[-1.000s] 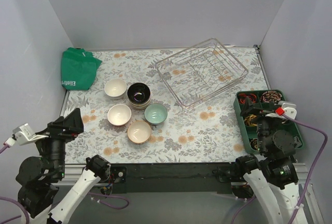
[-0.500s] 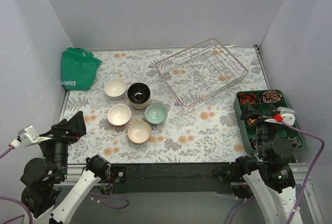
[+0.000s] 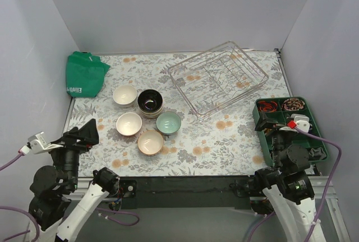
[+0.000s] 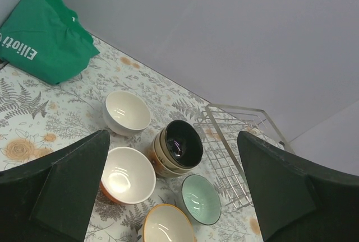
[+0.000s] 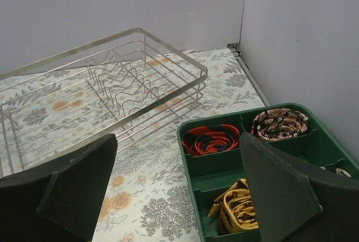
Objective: Unload the bowls from the dish rack
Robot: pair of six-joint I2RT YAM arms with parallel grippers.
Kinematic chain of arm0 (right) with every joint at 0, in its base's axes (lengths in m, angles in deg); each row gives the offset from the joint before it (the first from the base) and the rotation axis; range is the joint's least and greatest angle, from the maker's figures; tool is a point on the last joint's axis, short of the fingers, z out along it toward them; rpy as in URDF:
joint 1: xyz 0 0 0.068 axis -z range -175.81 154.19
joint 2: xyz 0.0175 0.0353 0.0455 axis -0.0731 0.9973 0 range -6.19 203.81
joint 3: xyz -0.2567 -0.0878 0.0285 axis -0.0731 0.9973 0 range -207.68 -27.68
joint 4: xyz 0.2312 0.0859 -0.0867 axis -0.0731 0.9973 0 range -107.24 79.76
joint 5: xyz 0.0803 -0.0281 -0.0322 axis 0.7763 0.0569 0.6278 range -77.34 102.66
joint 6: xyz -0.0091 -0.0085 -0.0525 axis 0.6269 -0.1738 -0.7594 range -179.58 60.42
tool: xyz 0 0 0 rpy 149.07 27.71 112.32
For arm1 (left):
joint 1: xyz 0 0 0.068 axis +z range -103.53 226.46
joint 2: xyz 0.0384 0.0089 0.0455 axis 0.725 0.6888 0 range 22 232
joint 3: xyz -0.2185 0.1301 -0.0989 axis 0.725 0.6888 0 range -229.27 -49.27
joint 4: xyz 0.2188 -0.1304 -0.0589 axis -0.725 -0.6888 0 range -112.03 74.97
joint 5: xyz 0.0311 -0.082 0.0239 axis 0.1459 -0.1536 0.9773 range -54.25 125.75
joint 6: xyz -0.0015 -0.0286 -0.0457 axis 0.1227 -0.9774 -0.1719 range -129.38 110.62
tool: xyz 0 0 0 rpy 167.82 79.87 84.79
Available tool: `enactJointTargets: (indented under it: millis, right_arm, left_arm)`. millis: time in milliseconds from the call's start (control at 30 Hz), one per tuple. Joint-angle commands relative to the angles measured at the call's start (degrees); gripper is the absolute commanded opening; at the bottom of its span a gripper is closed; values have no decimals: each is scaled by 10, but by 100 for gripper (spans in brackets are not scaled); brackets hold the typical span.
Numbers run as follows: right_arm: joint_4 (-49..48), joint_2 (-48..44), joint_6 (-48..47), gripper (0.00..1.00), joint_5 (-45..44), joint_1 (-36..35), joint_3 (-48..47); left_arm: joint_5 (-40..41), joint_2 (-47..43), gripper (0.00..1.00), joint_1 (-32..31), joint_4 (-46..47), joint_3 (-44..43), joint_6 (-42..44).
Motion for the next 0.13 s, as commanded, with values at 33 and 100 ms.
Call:
enactJointTargets:
  millis: [33, 100]
  right_arm:
    - [-36, -53, -9, 98, 13, 0, 3]
    - [-39, -57, -11, 98, 17, 1, 5]
  left_arm:
    - [-1, -26, 98, -1, 19, 19, 7]
    - [-9, -22, 98, -1, 22, 21, 12]
